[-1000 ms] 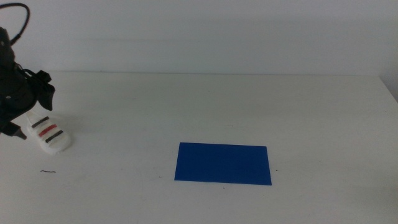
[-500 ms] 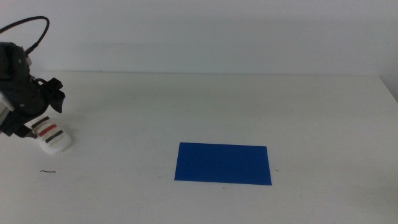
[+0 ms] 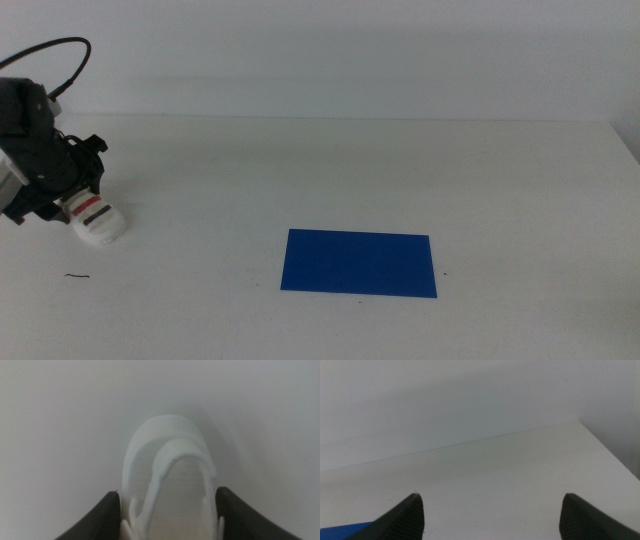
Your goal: Use one arm to grab the shoe from the table and place it on the mat.
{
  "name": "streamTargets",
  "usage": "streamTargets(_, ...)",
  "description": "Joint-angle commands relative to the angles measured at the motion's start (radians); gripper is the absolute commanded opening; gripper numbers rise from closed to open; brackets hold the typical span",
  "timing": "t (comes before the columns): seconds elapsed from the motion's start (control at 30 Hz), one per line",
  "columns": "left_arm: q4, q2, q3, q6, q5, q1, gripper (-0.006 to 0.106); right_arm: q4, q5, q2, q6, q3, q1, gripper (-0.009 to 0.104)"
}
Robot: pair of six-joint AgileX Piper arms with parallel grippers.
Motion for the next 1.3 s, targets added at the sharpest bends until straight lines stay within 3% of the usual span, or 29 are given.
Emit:
streamTargets(0.0, -0.018, -0.056, -0.003, 0.027, 0.047, -0.011, 0.016, -0.006, -0.01, -0.005, -0.004, 0.002, 0.002, 0.079)
streamTargets(0.13, -0.002, -0.128, -0.049, 0.045, 0.191, -0.079, -0.001, -0.006, -0.01, -0.005, -0.004, 0.002, 0.002, 0.079)
streamTargets(0.33, 0.013, -0.127, -0.253, 0.103, 0.444, -0.305, -0.001, -0.006, -0.01, -0.005, -0.004, 0.002, 0.002, 0.079)
streamTargets(0.73, 0.009, 0.052, -0.495, 0.077, 0.517, -0.739, -0.001, -0.006, -0.01, -0.005, -0.004, 0.002, 0.002, 0.079)
streamTargets(0.97, 0.02, 0.173, -0.629, 0.052, 0.517, -0.856, -0.001, -0.006, -0.01, -0.005, -0.004, 0.002, 0.002, 0.079)
streamTargets(1.27, -0.021, 0.189, -0.629, -0.03, 0.517, -0.867, -0.001, -0.006, -0.01, -0.005, -0.004, 0.002, 0.002, 0.079)
